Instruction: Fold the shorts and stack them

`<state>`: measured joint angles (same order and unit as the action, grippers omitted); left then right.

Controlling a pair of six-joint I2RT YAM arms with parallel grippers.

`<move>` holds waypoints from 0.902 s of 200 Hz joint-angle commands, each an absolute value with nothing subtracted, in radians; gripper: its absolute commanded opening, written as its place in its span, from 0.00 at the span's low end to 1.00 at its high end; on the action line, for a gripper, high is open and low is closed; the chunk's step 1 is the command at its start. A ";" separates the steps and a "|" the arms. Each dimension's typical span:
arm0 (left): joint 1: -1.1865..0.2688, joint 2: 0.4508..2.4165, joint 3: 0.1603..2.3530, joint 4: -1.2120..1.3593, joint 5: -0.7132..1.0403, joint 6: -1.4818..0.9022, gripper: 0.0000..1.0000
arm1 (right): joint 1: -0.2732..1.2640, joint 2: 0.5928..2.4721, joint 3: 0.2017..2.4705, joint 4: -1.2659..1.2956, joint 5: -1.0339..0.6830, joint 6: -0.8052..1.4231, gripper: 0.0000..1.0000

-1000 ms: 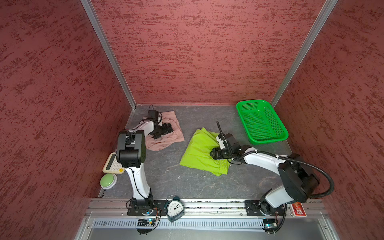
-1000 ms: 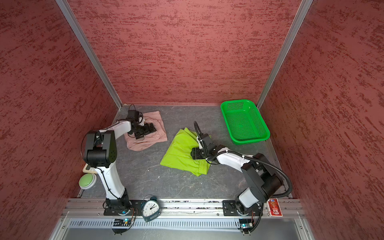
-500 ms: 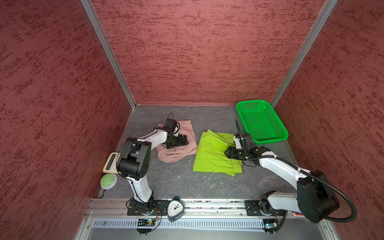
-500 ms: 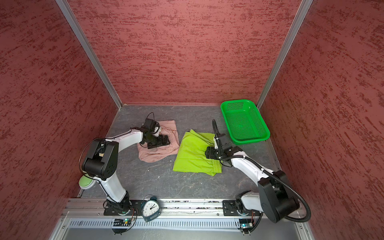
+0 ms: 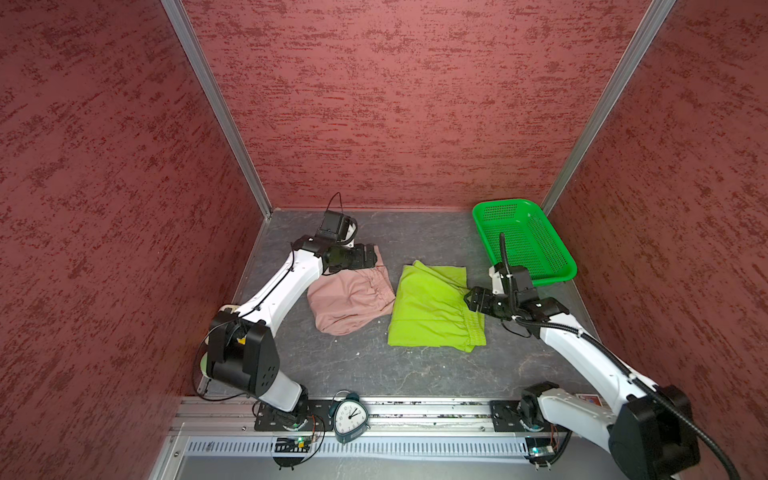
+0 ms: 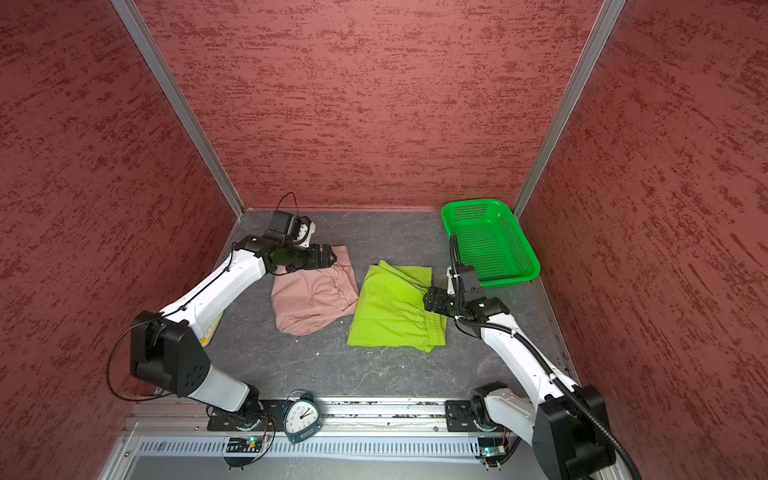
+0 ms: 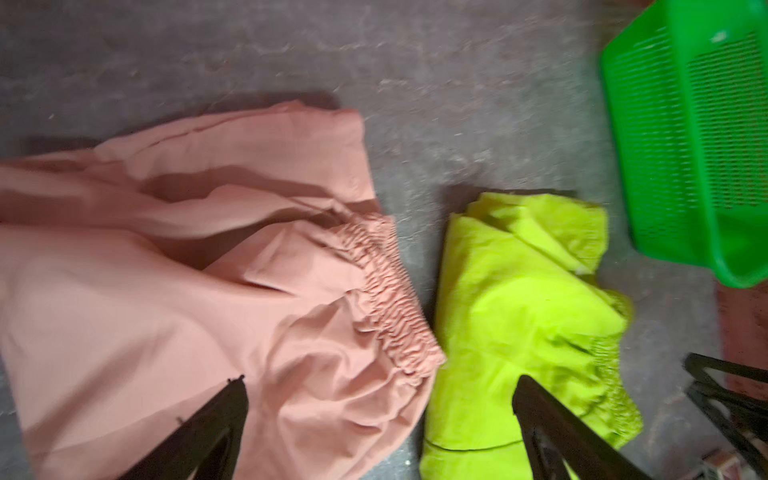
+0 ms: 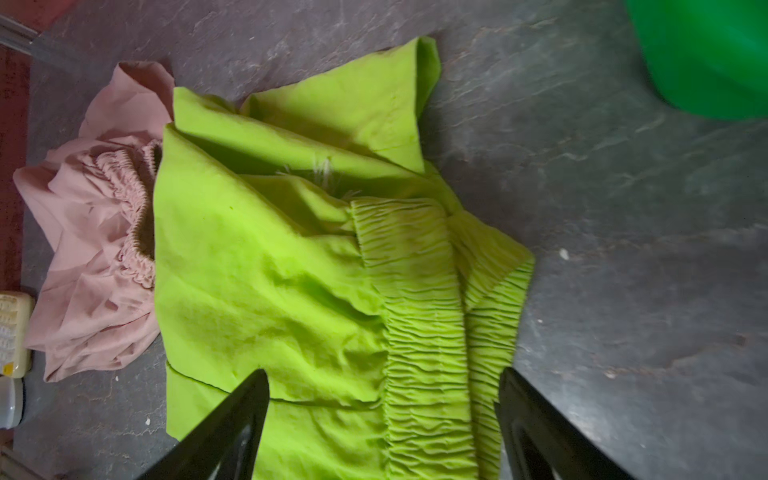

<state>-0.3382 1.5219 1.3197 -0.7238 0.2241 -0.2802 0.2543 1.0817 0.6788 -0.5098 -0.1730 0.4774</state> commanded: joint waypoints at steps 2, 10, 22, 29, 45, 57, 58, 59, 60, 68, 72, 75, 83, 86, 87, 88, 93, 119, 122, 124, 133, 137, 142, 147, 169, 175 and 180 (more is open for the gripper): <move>-0.422 1.568 1.267 -0.695 0.373 -0.276 0.99 | 0.210 1.066 0.619 -0.513 -0.198 0.511 0.89; -0.449 1.577 1.251 -0.698 0.375 -0.276 0.99 | 0.199 1.065 0.607 -0.509 -0.216 0.512 0.90; -0.487 1.578 1.208 -0.687 0.380 -0.286 0.99 | 0.185 1.059 0.592 -0.509 -0.229 0.512 0.92; -0.505 1.574 1.179 -0.673 0.403 -0.292 0.99 | 0.172 1.053 0.583 -0.507 -0.234 0.510 0.93; -0.551 1.565 1.128 -0.650 0.413 -0.303 0.99 | 0.142 1.045 0.558 -0.497 -0.254 0.511 0.95; -0.586 1.560 1.094 -0.619 0.422 -0.312 0.99 | 0.125 1.046 0.534 -0.472 -0.279 0.520 0.95; -0.589 1.560 1.093 -0.616 0.423 -0.313 0.99 | 0.124 1.046 0.531 -0.470 -0.280 0.521 0.95; -0.592 1.561 1.090 -0.614 0.424 -0.314 0.99 | 0.123 1.047 0.530 -0.467 -0.282 0.523 0.95; -0.594 1.560 1.087 -0.612 0.425 -0.314 0.99 | 0.121 1.047 0.528 -0.464 -0.284 0.525 0.95; -0.612 1.560 1.070 -0.596 0.427 -0.316 0.99 | 0.117 1.053 0.516 -0.444 -0.299 0.534 0.96; -0.619 1.561 1.065 -0.586 0.422 -0.316 0.99 | 0.116 1.057 0.510 -0.434 -0.307 0.538 0.96; -0.623 1.562 1.059 -0.580 0.416 -0.317 0.99 | 0.115 1.059 0.506 -0.426 -0.311 0.541 0.96; -0.630 1.566 1.048 -0.568 0.399 -0.318 1.00 | 0.114 1.066 0.498 -0.404 -0.320 0.546 0.97; -0.632 1.566 1.045 -0.560 0.393 -0.316 0.99 | 0.114 1.069 0.496 -0.398 -0.321 0.547 0.97; -0.632 1.566 1.043 -0.558 0.392 -0.316 0.99 | 0.113 1.070 0.495 -0.395 -0.321 0.548 0.97; -0.632 1.566 1.042 -0.555 0.391 -0.316 0.99 | 0.114 1.070 0.494 -0.393 -0.322 0.548 0.97; -0.632 1.570 1.033 -0.535 0.386 -0.316 0.99 | 0.113 1.075 0.490 -0.381 -0.323 0.548 0.97; -0.638 1.603 0.991 -0.427 0.392 -0.312 0.99 | 0.112 1.114 0.474 -0.325 -0.330 0.543 0.97; -0.639 1.608 0.987 -0.417 0.394 -0.307 0.99 | 0.113 1.121 0.472 -0.318 -0.333 0.542 0.97; -0.640 1.612 0.986 -0.411 0.396 -0.304 0.99 | 0.113 1.125 0.470 -0.314 -0.335 0.543 0.98; -0.643 1.629 0.979 -0.385 0.400 -0.298 0.99 | 0.113 1.141 0.464 -0.291 -0.346 0.545 0.98; -0.643 1.638 0.975 -0.371 0.399 -0.300 0.99 | 0.113 1.147 0.462 -0.284 -0.350 0.547 0.98; -0.642 1.646 0.971 -0.358 0.398 -0.306 0.99 | 0.113 1.156 0.458 -0.274 -0.353 0.549 0.98; -0.641 1.654 0.970 -0.347 0.404 -0.307 0.99 | 0.113 1.162 0.456 -0.265 -0.357 0.551 0.98; -0.642 1.688 0.965 -0.288 0.417 -0.305 0.99 | 0.113 1.179 0.442 -0.220 -0.379 0.554 0.98; -0.641 1.699 0.964 -0.266 0.430 -0.308 0.99 | 0.113 1.187 0.437 -0.209 -0.383 0.555 0.98; -0.642 1.708 0.962 -0.243 0.443 -0.309 1.00 | 0.112 1.196 0.435 -0.205 -0.383 0.555 0.98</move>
<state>-0.6392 1.6794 0.9695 -0.3725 0.3992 -0.3096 0.1158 1.1728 0.4580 -0.2920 -0.3447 0.5438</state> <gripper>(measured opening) 0.994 0.980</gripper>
